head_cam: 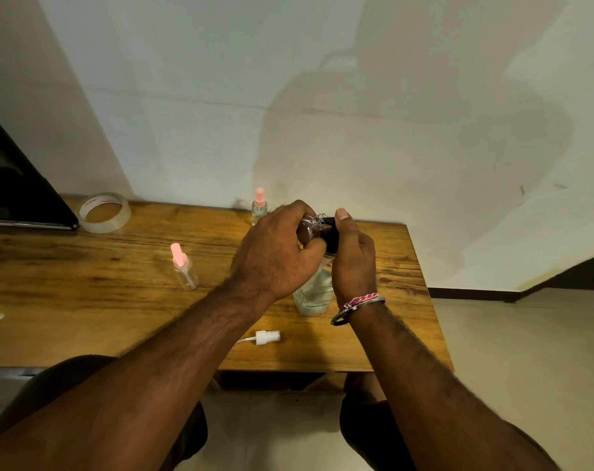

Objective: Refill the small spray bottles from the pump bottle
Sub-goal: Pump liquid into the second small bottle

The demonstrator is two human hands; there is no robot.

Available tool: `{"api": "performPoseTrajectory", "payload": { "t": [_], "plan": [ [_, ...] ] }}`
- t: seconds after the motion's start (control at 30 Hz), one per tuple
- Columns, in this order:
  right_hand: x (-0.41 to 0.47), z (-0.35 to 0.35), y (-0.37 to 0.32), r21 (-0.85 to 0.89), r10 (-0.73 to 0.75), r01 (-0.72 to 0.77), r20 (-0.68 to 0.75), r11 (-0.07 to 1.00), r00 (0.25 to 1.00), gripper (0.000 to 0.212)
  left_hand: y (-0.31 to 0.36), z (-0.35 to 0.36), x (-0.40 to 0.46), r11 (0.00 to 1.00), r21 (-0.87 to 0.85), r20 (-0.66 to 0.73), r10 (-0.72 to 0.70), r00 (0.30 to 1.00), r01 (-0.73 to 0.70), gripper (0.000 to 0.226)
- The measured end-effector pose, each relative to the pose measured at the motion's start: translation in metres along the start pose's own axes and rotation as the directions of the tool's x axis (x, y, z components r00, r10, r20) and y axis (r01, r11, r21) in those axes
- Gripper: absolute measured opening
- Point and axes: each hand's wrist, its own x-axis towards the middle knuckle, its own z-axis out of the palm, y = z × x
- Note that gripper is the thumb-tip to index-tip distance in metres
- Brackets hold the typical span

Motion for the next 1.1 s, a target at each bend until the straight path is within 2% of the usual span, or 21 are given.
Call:
{"api": "performPoseTrajectory", "payload": {
  "t": [0.27, 0.5, 0.63, 0.83, 0.97, 1.1],
  "plan": [
    [-0.0006, 0.0004, 0.0002, 0.023, -0.013, 0.013, -0.015, 1.0, 1.0, 0.041, 0.001, -0.0004, -0.0011, 0.999, 0.033, 0.007, 0.027, 1.0, -0.027, 0.024],
    [-0.0013, -0.0006, 0.0037, 0.079, -0.006, 0.003, 0.034, 0.997, 0.999, 0.058, -0.0018, -0.0024, 0.0013, 0.999, 0.035, -0.016, 0.034, 0.999, -0.034, 0.022],
    [-0.0012, 0.0005, 0.0037, 0.054, -0.003, 0.002, 0.023, 0.999, 1.0, 0.064, -0.0043, -0.0027, 0.0013, 0.999, 0.039, -0.021, 0.034, 0.999, -0.034, 0.021],
    [-0.0005, 0.0039, 0.0025, 0.051, -0.01, 0.011, -0.023, 0.999, 1.0, 0.057, -0.003, -0.0045, 0.0017, 0.999, 0.043, -0.021, 0.031, 0.999, -0.03, 0.021],
    [-0.0002, 0.0035, 0.0019, 0.032, -0.009, 0.011, -0.041, 0.999, 0.999, 0.042, -0.0042, -0.0042, 0.0015, 0.998, 0.051, -0.013, 0.035, 0.999, -0.035, 0.021],
    [-0.0013, 0.0031, -0.0014, 0.034, -0.004, 0.006, -0.043, 0.999, 0.999, 0.041, -0.0041, -0.0036, 0.0013, 0.998, 0.059, -0.014, 0.035, 0.999, -0.034, 0.021]
  ]
}}
